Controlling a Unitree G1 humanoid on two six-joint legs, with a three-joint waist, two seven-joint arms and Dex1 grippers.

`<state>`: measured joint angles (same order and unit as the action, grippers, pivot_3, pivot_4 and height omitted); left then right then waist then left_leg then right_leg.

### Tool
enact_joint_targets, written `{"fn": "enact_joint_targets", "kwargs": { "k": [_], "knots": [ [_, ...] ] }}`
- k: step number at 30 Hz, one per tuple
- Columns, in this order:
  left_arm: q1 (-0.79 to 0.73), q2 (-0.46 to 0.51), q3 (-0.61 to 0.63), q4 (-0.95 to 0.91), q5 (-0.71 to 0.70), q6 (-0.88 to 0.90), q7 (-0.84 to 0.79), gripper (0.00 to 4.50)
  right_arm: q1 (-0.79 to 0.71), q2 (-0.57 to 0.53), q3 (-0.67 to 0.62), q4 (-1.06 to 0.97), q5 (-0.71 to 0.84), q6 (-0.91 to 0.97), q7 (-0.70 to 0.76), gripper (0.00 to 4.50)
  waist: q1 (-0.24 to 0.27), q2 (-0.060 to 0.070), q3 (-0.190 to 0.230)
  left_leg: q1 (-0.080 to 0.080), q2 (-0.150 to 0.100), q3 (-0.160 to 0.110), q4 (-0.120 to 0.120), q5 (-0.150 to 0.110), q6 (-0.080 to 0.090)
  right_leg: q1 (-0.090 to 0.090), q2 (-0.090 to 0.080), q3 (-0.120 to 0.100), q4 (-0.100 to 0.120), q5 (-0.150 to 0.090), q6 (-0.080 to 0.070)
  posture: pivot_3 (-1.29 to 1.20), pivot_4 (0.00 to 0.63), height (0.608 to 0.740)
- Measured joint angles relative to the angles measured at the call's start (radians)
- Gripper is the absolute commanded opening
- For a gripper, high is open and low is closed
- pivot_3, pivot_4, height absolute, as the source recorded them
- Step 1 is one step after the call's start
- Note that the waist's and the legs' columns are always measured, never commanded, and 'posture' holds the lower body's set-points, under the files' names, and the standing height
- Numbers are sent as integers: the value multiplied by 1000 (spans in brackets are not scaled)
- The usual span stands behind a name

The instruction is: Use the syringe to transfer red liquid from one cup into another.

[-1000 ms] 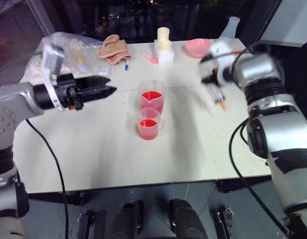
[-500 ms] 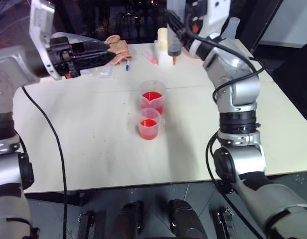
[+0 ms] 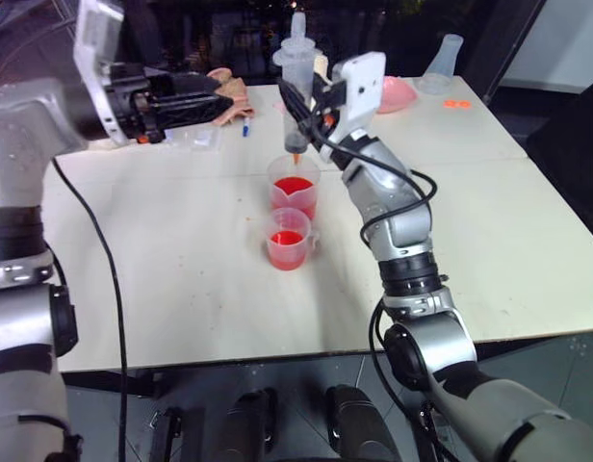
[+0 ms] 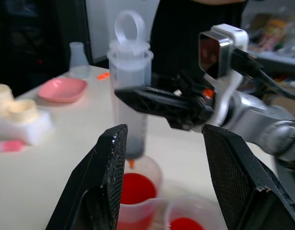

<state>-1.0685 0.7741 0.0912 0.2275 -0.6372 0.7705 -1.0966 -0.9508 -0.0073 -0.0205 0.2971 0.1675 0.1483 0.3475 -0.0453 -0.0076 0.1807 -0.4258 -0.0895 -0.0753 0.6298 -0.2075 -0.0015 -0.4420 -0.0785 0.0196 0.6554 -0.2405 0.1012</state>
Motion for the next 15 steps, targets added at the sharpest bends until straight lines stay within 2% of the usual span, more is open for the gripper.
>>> {"fn": "enact_joint_targets", "kwargs": {
  "k": [4,15],
  "knots": [
    [-2,-61,0,47,19,-25,17,2588,15,2,19,46,-11,-35,1,1353,-2,0,0,0,0,0,0,0,0,0,0,0,0,0,0,0,150,740],
    [-47,-117,-7,158,77,-100,-14,2588,44,27,33,108,-14,-96,-3,1353,-5,0,0,0,0,0,1,0,0,-1,0,0,3,0,0,0,150,740]
  ]
}}
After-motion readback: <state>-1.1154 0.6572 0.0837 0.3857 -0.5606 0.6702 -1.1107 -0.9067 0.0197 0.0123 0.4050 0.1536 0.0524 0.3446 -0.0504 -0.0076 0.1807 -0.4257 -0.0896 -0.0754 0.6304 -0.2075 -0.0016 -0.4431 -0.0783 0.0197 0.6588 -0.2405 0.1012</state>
